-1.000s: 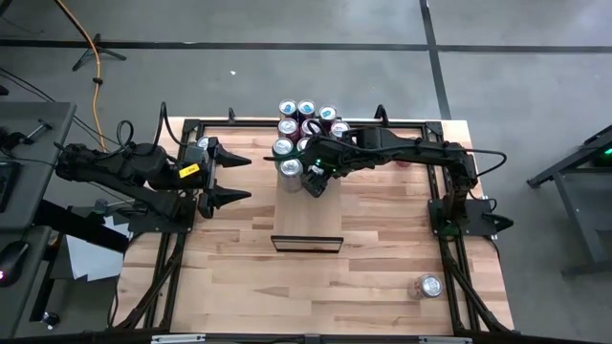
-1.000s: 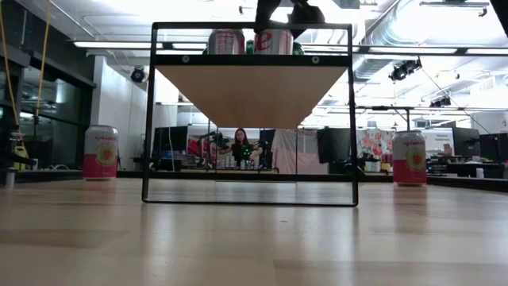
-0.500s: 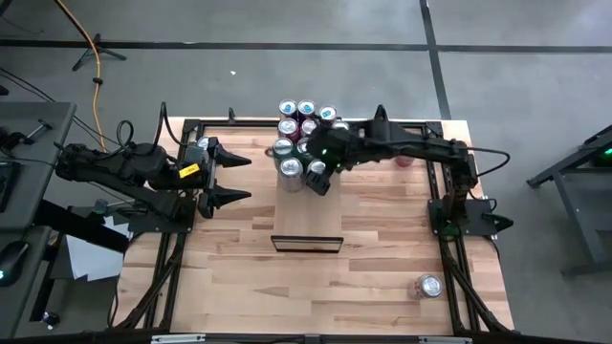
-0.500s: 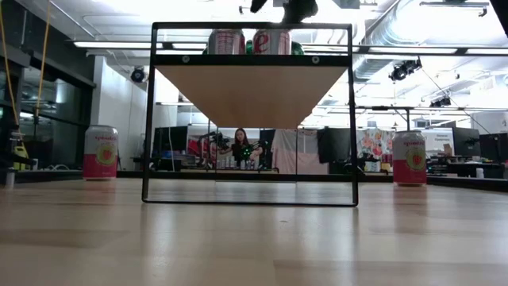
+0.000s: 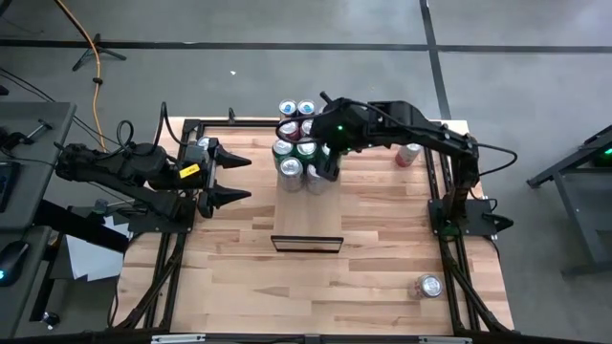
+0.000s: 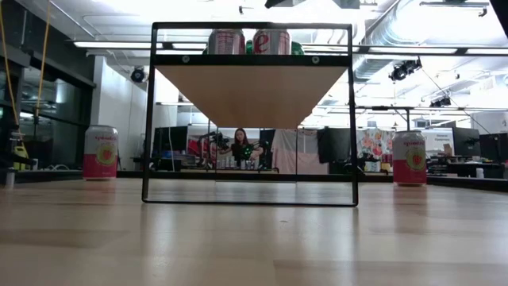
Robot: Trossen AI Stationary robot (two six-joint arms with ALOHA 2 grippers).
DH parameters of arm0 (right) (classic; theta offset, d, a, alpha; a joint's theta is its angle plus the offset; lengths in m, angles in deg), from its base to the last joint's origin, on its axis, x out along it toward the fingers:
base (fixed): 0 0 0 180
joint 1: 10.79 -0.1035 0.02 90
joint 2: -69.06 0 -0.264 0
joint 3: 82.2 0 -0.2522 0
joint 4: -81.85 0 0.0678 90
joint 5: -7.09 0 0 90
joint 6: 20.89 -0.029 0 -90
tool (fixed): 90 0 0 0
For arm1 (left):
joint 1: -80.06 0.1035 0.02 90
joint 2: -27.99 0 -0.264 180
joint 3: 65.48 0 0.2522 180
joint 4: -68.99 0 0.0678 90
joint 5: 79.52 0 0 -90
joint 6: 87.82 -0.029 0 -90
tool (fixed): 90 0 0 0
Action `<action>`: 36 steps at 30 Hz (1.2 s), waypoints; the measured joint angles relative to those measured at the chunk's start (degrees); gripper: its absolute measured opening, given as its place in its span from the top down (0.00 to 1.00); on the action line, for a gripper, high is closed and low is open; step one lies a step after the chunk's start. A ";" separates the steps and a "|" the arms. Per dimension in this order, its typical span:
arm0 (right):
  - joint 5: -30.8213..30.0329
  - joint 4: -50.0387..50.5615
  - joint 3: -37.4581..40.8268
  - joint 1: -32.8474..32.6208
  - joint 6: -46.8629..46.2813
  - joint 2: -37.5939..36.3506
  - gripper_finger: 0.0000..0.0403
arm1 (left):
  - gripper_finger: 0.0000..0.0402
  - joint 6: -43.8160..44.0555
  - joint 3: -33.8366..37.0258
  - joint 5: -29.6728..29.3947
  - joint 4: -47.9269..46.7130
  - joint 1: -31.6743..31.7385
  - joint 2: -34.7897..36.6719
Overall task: Place canned beverage on shelf
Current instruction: Put the top red silver soda on the shelf
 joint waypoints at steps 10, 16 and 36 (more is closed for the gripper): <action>15.66 5.00 0.09 0.44 19.66 2.85 0.02 | 0.17 0.82 0.00 0.00 -0.02 0.00 0.00; 12.24 6.75 0.09 0.46 27.87 5.73 0.02 | 0.17 0.82 0.00 0.00 -0.16 0.02 0.00; 9.83 12.57 0.17 0.35 35.92 7.91 0.11 | 0.17 0.80 0.00 0.00 -3.56 0.00 -0.04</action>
